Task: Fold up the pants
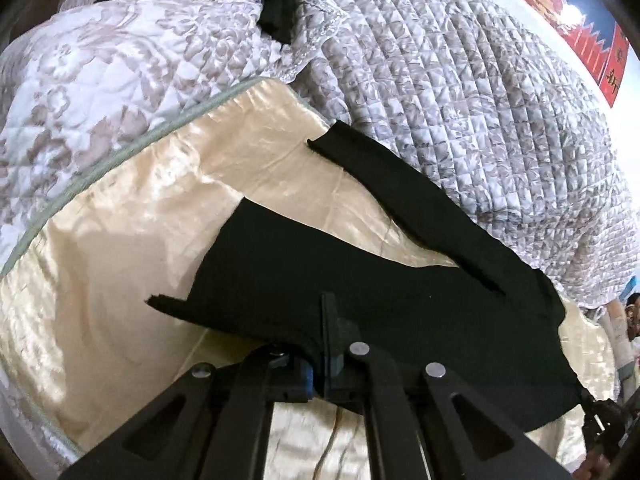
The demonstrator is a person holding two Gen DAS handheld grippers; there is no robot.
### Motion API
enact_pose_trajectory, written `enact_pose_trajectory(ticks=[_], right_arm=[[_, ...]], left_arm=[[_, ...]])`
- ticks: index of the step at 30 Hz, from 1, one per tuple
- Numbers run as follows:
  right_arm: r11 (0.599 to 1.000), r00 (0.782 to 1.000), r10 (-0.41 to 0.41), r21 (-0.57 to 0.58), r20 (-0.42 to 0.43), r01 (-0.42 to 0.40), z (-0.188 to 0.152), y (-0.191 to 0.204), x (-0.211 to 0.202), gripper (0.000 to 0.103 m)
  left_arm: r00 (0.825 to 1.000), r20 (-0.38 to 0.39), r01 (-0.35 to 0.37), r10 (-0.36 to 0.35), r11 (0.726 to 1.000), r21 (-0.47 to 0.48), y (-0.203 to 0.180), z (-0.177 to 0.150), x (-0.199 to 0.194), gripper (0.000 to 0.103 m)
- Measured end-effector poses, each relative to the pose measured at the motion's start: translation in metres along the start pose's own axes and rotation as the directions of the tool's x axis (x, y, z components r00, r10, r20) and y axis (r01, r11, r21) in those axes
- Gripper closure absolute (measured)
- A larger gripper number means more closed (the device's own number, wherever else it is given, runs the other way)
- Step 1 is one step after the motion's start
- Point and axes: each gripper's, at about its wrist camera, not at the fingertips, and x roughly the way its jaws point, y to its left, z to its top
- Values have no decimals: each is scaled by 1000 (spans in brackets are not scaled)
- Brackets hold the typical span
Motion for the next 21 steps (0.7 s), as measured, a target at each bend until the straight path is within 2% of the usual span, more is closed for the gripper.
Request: enact_pose_trajectory(ticks=[5,9,12,16,18,19,21], right_arm=[[999,999,37,-10,6,-37,-11,1,-40,101],[1000,1000,-16,-5,-22,16,-28,-16,-62,101],[997,995,-64,26,-70,66,-38,-33,-58,101],[996,993,-84,20,-78,85,-43,-34,-59,101],[994,991,-107,6,-83,108,-43,-34,-58,101],[992,987,-124,4,-103,125,-45,-37,-54,101],[987,970,-153,18,-190,159,-50,-44,-43,101]], left_arm=[[1000,14,8,-8,1000,8,18,-12,-28,99],[999,-49,-16,16,1000,15,31,-34,-29,99],[991,-121,-61,64,998,24,36,-48,-18,99],[995,-89,-51,54,998,29,35,-50,-29,99],[991,-109,-68,73,997,45,33,-54,-24,98],[987,-133,-81,86,996,44,34,-56,-19,98],[988,-130,-85,88,996,33,35,-55,-22,93]])
